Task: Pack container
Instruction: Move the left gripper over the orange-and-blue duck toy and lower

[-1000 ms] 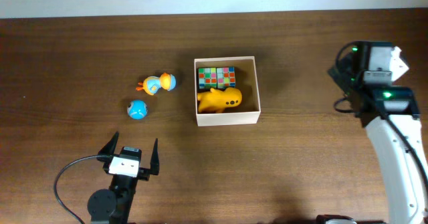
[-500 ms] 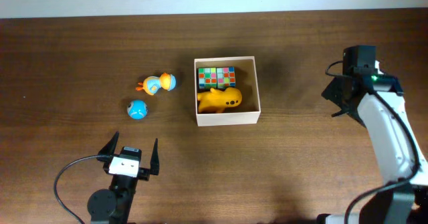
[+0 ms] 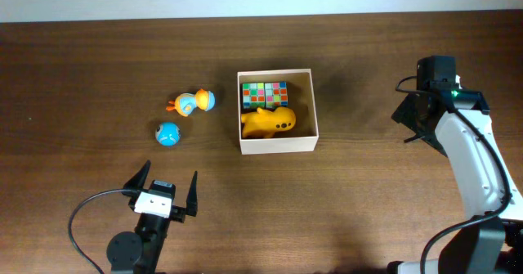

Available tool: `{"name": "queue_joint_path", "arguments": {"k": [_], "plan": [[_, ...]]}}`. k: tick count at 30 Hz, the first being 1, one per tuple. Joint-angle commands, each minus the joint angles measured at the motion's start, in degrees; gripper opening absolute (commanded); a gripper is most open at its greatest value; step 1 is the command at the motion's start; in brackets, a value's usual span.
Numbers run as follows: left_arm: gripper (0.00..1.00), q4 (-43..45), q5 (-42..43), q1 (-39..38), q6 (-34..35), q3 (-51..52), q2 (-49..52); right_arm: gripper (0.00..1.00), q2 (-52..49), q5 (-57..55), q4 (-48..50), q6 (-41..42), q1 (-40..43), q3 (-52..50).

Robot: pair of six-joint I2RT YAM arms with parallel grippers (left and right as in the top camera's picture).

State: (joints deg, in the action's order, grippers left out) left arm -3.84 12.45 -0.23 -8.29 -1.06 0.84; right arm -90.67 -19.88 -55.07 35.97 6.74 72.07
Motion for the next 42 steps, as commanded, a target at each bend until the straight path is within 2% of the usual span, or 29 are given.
{"name": "queue_joint_path", "arguments": {"k": [1, 6, 14, 19, 23, 26, 33, 38, 42], "plan": [[0.99, -0.87, 1.77, 0.28, 1.18, -0.2, -0.48, 0.99, -0.13, -0.33, 0.57, -0.2, 0.22, -0.28], [0.99, -4.7, 1.7, 0.31, 1.36, -2.01, 0.57, 0.99, -0.11, 8.28, 1.99, 0.66, 3.91, -0.2], [0.99, -7.17, -1.77, 0.31, 1.31, -8.39, 7.56, 0.99, -0.11, 23.63, 1.6, -3.17, 20.55, -0.17], [0.99, -7.19, -3.48, 0.31, 0.9, -13.75, 14.49, 0.99, -0.11, 25.92, -0.31, -3.19, 27.63, -0.17], [0.99, -8.63, -3.72, 0.31, 0.94, -20.68, 22.14, 0.99, -0.11, 25.9, -1.36, -3.19, 28.59, -0.17], [0.99, -12.5, -3.65, 0.31, 0.94, -29.88, 30.95, 0.99, -0.11, 25.92, -1.51, -3.13, 28.48, -0.17], [0.99, -31.91, 1.79, 0.31, 0.92, -61.18, 56.11, 0.99, -0.13, 25.88, -1.51, -3.13, 28.48, -0.17], [0.99, -52.3, 8.94, 0.28, 0.9, -82.82, 71.65, 0.99, -0.13, 25.88, -1.51, -3.13, 28.48, -0.17], [0.99, -66.86, 9.42, 0.24, 0.92, -94.38, 81.13, 0.99, -0.13, 25.88, -1.51, -3.13, 28.48, -0.17]]}}
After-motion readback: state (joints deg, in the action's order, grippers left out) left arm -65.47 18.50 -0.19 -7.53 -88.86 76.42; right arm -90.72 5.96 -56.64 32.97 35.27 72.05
